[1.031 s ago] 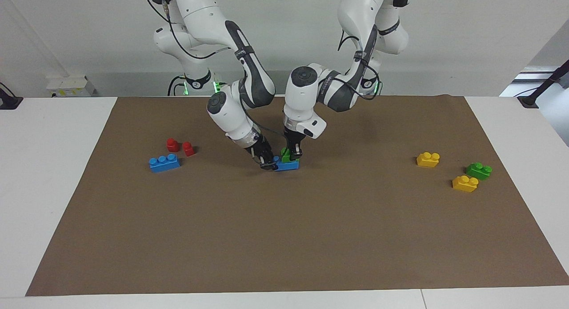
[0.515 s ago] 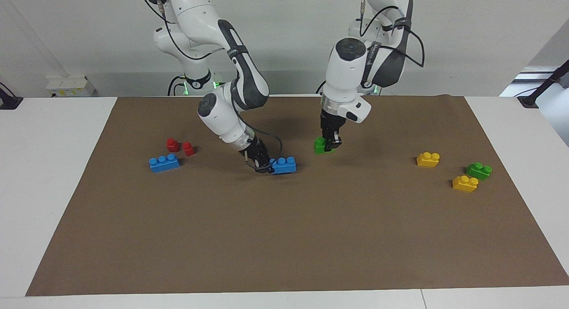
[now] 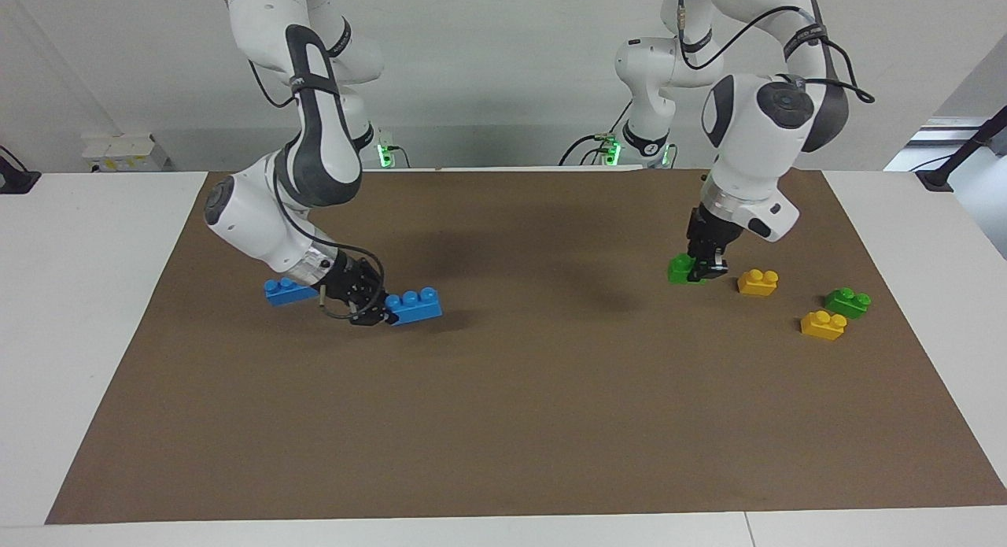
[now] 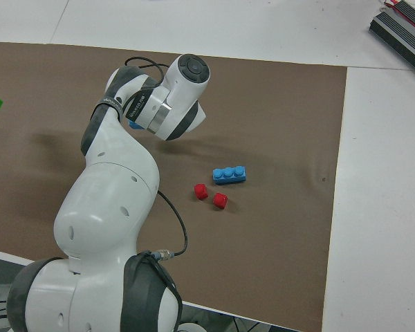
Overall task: Remove green block with left arm and hold with right
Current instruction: 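Carry the green brick away with the left gripper while the right gripper carries blue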
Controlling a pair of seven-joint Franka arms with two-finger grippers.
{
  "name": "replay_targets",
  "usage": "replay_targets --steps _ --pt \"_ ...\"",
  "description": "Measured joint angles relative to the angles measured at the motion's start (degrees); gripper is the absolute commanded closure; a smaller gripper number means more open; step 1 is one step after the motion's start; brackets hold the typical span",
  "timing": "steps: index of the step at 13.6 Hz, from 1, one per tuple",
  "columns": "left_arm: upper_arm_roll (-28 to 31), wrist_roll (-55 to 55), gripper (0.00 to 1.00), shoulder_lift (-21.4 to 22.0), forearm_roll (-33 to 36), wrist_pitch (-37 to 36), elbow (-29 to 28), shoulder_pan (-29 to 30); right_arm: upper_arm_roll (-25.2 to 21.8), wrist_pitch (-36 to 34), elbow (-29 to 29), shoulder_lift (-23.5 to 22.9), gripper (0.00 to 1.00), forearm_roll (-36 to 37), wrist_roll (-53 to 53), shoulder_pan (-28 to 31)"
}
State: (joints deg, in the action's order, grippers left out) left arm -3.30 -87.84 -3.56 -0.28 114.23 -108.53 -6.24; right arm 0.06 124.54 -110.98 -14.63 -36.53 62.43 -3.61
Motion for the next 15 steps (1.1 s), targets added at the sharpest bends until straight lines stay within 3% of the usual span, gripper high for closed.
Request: replay_targets --steps 4,7,15 --pt "0.04 17.06 1.0 -0.37 -0.97 2.37 -2.37 7.98 0.0 -1.01 -0.51 -0.93 1.0 3.99 -2.74 6.5" --pt "-0.02 24.82 1.0 -2.77 -1.06 6.95 -3.98 10.37 0.02 -1.81 -1.3 -2.18 1.0 4.46 -5.57 9.9" --pt "-0.02 31.29 1.0 -11.79 -1.06 17.96 -2.97 13.49 0.2 -2.71 -4.03 -2.58 1.0 4.46 -7.38 12.01"
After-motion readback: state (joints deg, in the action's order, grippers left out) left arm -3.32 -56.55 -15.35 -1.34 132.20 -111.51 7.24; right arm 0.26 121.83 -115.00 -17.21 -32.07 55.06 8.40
